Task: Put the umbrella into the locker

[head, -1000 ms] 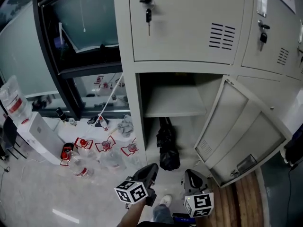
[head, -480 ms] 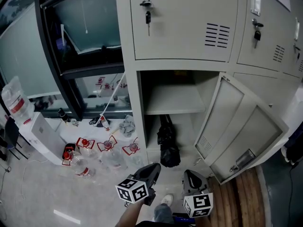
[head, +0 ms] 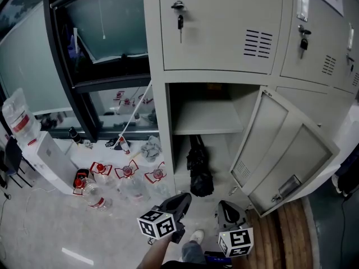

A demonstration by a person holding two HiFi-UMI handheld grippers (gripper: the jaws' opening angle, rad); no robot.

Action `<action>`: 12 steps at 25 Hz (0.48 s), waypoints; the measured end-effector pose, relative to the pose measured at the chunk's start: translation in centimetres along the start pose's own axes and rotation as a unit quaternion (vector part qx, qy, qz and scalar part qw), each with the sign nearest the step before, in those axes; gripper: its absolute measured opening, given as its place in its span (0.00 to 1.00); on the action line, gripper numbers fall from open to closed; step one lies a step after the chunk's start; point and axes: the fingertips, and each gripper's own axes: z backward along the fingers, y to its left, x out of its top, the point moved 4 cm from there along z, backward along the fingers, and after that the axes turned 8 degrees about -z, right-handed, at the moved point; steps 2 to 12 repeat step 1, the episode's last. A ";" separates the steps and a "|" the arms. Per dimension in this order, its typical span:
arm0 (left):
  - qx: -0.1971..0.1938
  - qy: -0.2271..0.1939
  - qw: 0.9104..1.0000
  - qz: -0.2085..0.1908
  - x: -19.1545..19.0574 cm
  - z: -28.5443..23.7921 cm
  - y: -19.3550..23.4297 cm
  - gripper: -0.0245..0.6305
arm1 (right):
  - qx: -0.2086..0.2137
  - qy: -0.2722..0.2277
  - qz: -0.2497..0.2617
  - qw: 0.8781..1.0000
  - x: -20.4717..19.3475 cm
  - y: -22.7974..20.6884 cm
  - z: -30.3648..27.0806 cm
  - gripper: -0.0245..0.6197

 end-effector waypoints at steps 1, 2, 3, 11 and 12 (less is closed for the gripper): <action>-0.002 -0.004 1.000 0.015 0.0 0.1 0.1 0.06 | 0.003 -0.002 0.001 1.000 0.2 0.1 0.0 0.04; -0.002 -0.004 1.000 0.015 0.0 0.1 0.1 0.06 | 0.003 -0.002 0.001 1.000 0.2 0.1 0.0 0.04; -0.002 -0.004 1.000 0.015 0.0 0.1 0.1 0.06 | 0.003 -0.002 0.001 1.000 0.2 0.1 0.0 0.04; -0.002 -0.004 1.000 0.015 0.0 0.1 0.1 0.06 | 0.003 -0.002 0.001 1.000 0.2 0.1 0.0 0.04; -0.002 -0.004 1.000 0.015 0.0 0.1 0.1 0.06 | 0.003 -0.002 0.001 1.000 0.2 0.1 0.0 0.04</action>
